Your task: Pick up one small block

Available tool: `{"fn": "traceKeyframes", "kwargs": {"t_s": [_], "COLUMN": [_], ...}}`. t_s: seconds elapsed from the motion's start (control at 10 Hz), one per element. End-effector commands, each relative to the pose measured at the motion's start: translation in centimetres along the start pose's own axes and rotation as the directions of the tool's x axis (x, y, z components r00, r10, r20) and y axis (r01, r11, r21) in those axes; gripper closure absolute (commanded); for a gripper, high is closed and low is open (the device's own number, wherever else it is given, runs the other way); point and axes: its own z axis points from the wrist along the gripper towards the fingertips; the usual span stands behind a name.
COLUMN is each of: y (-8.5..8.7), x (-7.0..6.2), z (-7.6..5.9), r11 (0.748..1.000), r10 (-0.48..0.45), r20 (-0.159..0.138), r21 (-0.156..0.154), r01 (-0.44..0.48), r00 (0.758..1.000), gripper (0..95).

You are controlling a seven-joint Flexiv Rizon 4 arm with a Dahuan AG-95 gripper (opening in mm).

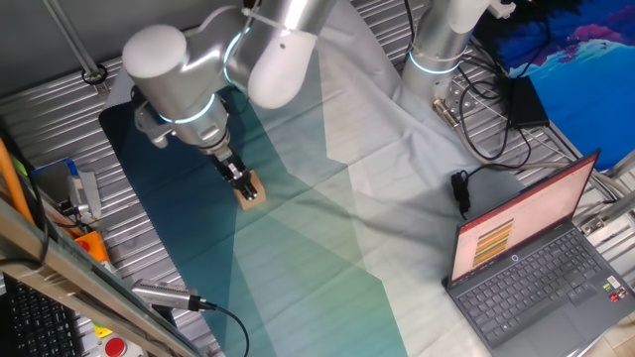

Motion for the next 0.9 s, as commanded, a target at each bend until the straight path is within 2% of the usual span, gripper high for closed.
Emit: {"fn": "traceKeyframes", "kwargs": {"t_s": [0.1, 0.5, 0.6, 0.9], "y": [0.0, 0.0, 0.0, 0.1], "x": [0.2, 0.2, 0.2, 0.3], "z": [0.0, 0.6, 0.9, 1.6], "r11": [1.0, 1.0, 1.0, 0.999], "r10": [0.002, 0.02, 0.027, 0.032], "r20": [0.003, 0.002, 0.003, 0.013], "r21": [0.0, 0.005, 0.013, 0.022], "r01": [-0.002, -0.02, -0.027, -0.032], "r00": [1.0, 1.0, 1.0, 0.999], "gripper": [0.0, 0.0, 19.0, 19.0]}}
